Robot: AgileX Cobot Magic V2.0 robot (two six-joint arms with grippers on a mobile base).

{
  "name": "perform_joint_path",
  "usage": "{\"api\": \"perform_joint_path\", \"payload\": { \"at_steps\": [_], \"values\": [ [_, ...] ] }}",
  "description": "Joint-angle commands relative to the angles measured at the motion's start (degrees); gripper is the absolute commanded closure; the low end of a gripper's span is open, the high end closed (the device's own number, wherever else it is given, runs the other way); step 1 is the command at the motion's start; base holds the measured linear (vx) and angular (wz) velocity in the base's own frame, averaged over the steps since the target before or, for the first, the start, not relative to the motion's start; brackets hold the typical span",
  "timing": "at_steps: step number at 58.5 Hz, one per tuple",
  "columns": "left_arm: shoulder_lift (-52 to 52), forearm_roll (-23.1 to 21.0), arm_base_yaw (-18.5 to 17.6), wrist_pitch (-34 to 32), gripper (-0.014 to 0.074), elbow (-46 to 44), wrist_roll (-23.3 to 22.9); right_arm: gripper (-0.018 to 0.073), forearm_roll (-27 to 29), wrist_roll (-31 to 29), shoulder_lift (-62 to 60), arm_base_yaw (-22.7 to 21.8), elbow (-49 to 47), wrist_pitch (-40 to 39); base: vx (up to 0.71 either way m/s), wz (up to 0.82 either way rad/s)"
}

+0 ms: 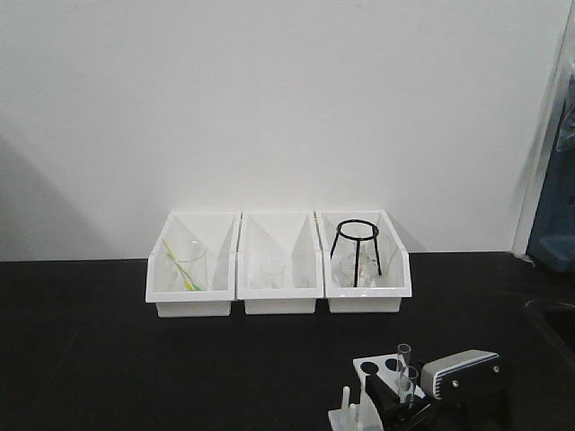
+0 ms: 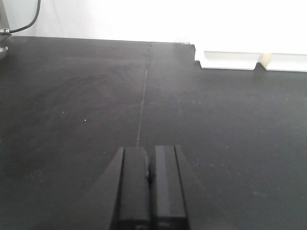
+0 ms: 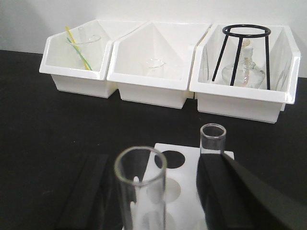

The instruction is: Flip and reinsert test tube from rack

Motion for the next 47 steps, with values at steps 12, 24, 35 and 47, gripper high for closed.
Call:
{"api": "perform_joint_path", "payload": {
  "at_steps": [12, 24, 35, 47],
  "values": [
    [-0.6, -0.2, -0.4, -5.0, 0.0603, 0.0, 0.0, 0.0075, 0.0, -0.1, -15.1, -0.3, -1.0, 0.8, 0.00, 0.00],
    [-0.6, -0.2, -0.4, -5.0, 0.0603, 0.0, 0.0, 0.0075, 0.0, -0.1, -33.4, -0.3, -1.3, 19.5, 0.00, 0.00],
    [-0.6, -0.2, -0.4, -5.0, 0.0603, 0.0, 0.0, 0.0076, 0.0, -0.2, -45.3, -0.3, -1.2, 30.6, 0.00, 0.00],
    [-0.6, -0.2, -0.4, -5.0, 0.0603, 0.0, 0.0, 0.0081, 0.0, -0.2, -52.2, -0.3, -1.2, 32.8, 0.00, 0.00]
  ]
}}
